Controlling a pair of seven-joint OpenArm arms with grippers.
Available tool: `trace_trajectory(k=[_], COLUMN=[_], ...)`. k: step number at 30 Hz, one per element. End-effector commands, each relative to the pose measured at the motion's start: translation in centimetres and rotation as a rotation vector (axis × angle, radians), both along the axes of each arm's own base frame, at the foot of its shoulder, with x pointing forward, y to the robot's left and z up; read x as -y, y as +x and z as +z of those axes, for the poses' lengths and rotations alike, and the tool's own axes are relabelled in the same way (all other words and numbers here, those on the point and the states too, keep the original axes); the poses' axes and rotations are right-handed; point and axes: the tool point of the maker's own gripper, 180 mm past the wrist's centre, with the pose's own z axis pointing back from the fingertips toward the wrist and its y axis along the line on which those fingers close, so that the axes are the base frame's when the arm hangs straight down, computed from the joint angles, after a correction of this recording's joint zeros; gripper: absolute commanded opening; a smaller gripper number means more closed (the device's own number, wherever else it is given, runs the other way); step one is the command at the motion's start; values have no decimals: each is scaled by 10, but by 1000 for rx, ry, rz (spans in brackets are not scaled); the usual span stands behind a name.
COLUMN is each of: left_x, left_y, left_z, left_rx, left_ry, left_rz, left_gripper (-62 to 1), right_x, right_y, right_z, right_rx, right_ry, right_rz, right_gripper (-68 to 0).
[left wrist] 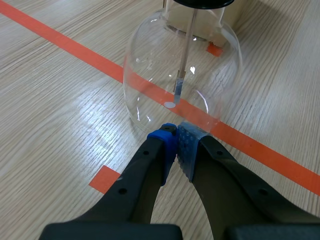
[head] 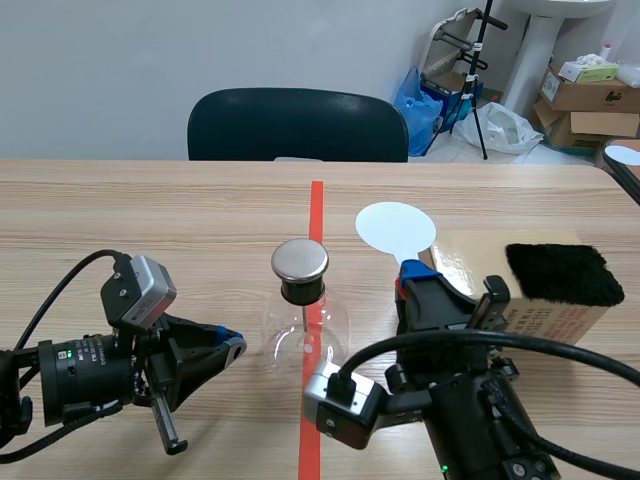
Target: Do the electroscope experiment
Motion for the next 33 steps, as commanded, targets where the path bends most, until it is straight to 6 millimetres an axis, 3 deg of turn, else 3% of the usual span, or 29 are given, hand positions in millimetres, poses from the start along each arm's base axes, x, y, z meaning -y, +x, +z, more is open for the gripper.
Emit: trace_trajectory(k=[1,33], left_x=[2,1], left_y=[7,9], left_z=[12,12], left_rx=[34,38], left_ry=[-32,-24], left_rz=[8,16], left_gripper=[-581,-582], right_x=[0,1], right_y=[4,4], right_z=[14,14], right_rx=[44,45], right_ry=[9,9], right_rz=[3,3], right_gripper=[-665,-665])
